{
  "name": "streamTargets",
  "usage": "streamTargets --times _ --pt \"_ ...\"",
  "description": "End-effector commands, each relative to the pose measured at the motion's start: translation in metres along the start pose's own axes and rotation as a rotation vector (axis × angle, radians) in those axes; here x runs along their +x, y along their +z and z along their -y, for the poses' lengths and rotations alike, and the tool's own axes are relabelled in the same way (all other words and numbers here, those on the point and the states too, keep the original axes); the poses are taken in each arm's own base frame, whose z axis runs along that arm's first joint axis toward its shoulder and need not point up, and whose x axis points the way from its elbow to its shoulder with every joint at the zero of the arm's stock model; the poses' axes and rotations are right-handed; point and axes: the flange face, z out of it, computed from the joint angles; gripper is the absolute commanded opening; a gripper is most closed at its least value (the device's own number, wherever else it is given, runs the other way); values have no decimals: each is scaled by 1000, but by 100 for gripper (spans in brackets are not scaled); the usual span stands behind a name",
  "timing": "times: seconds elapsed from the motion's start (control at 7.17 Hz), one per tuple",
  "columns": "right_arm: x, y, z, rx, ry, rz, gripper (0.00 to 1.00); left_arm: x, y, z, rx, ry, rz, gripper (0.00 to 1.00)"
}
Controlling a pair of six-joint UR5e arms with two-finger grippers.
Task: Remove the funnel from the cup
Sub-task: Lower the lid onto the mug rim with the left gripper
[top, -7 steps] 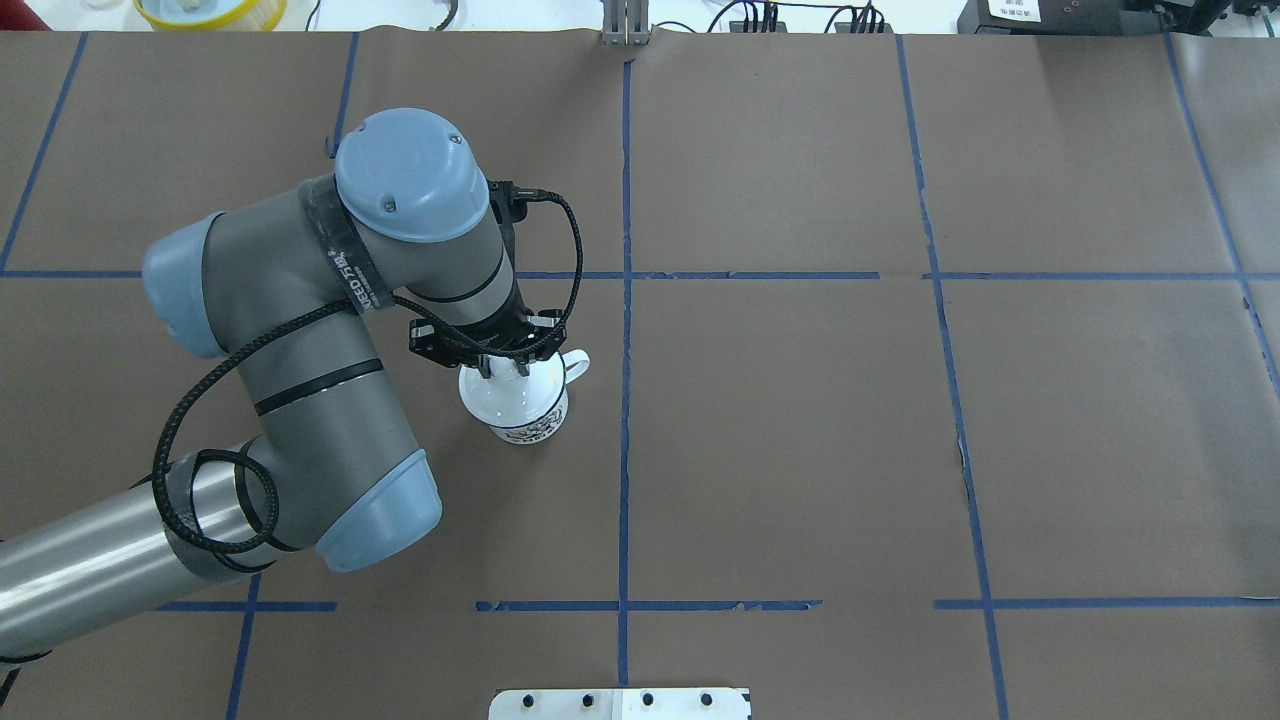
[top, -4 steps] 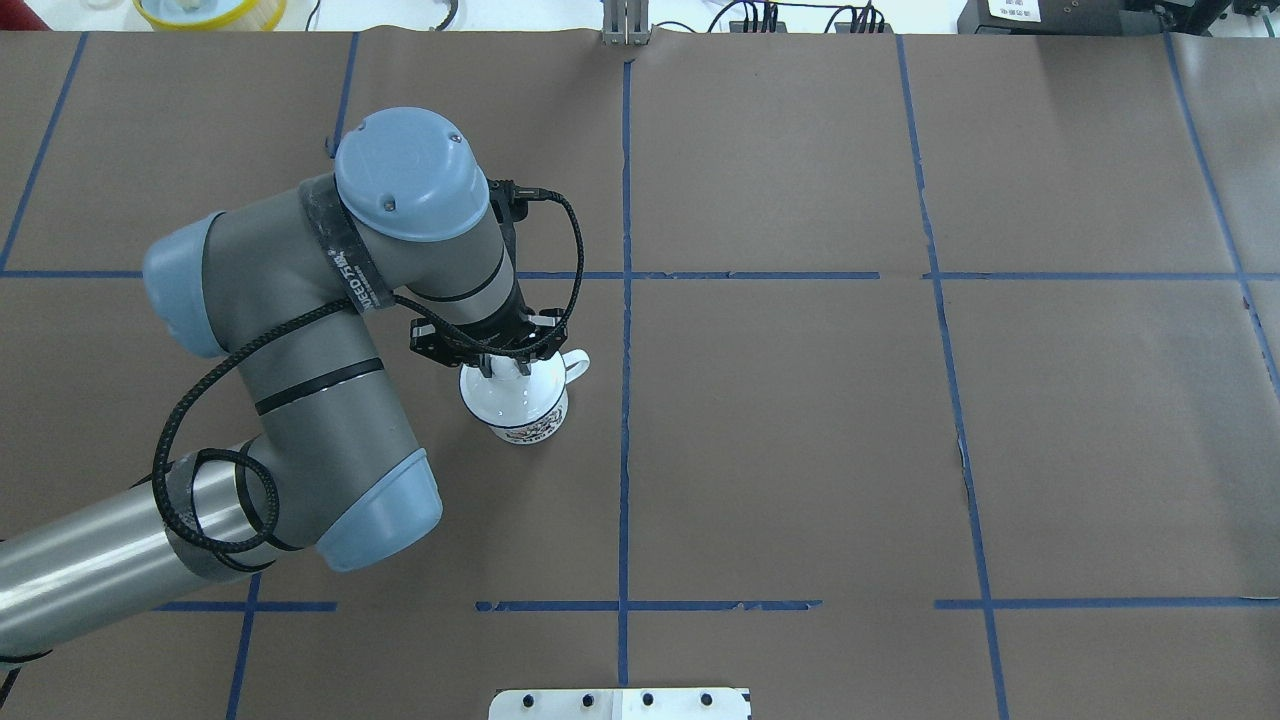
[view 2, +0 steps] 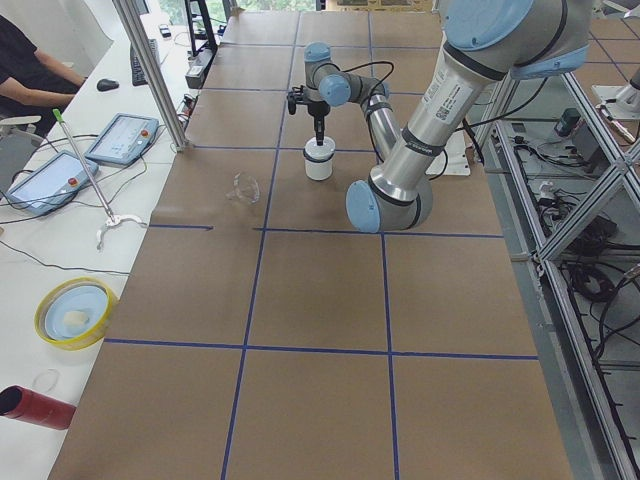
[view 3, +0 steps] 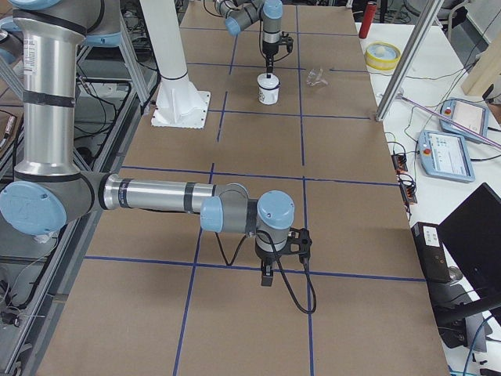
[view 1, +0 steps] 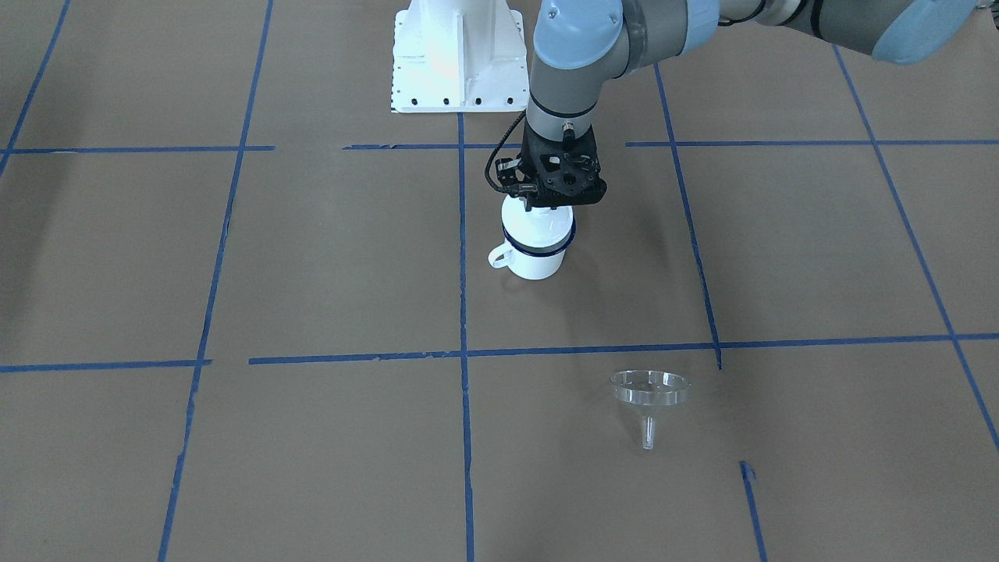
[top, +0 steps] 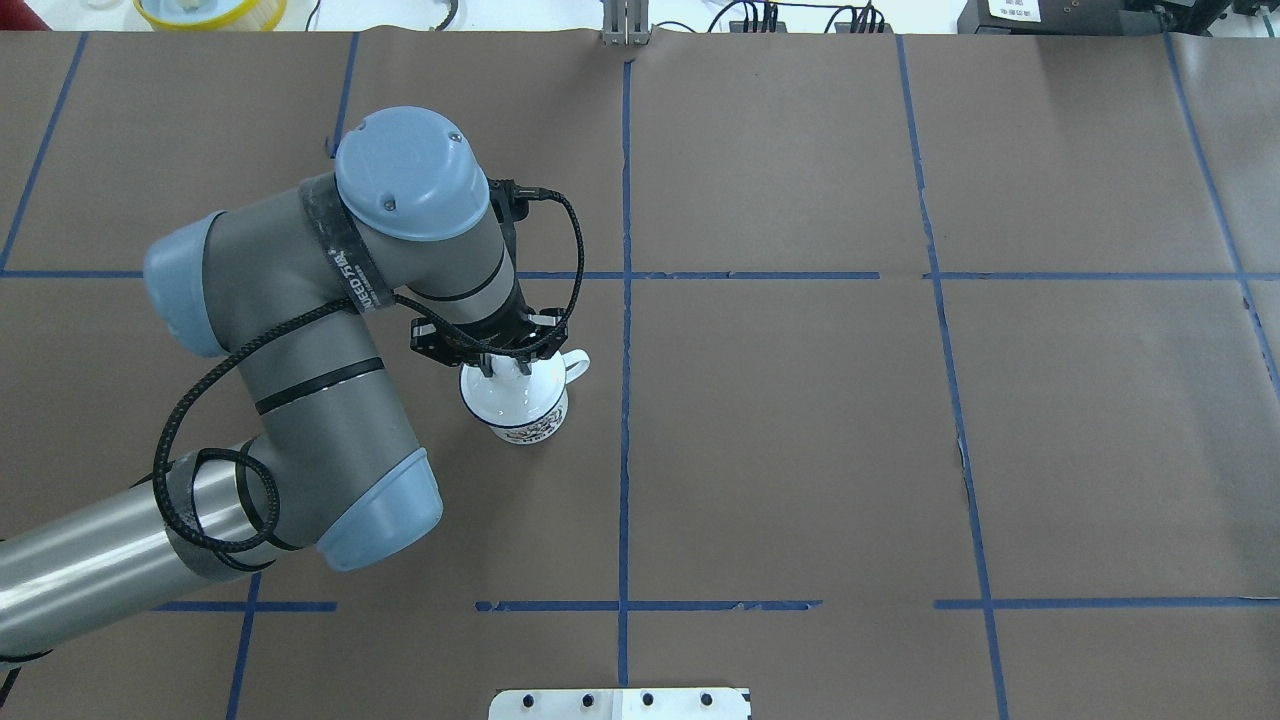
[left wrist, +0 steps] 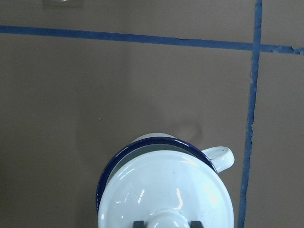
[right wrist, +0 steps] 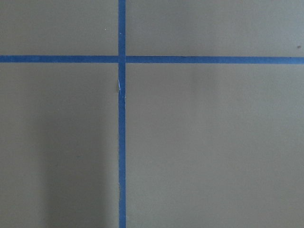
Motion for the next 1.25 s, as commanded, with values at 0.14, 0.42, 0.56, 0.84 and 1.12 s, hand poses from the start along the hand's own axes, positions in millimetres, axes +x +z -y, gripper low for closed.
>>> streamTargets --times 0.14,0.42,0.56,0.84,1.12 --pt "0 0 0 0 0 0 100 -1 1 0 -2 -3 1 91" --pt "0 0 1 1 -1 0 100 -2 2 0 2 -1 -10 100" --pt "0 0 0 0 0 0 100 -2 2 0 3 -1 -11 100" --pt "0 0 0 0 0 0 100 -3 3 0 2 -1 -10 100" --pt "0 0 0 0 0 0 100 1 1 -3 -1 0 -27 100"
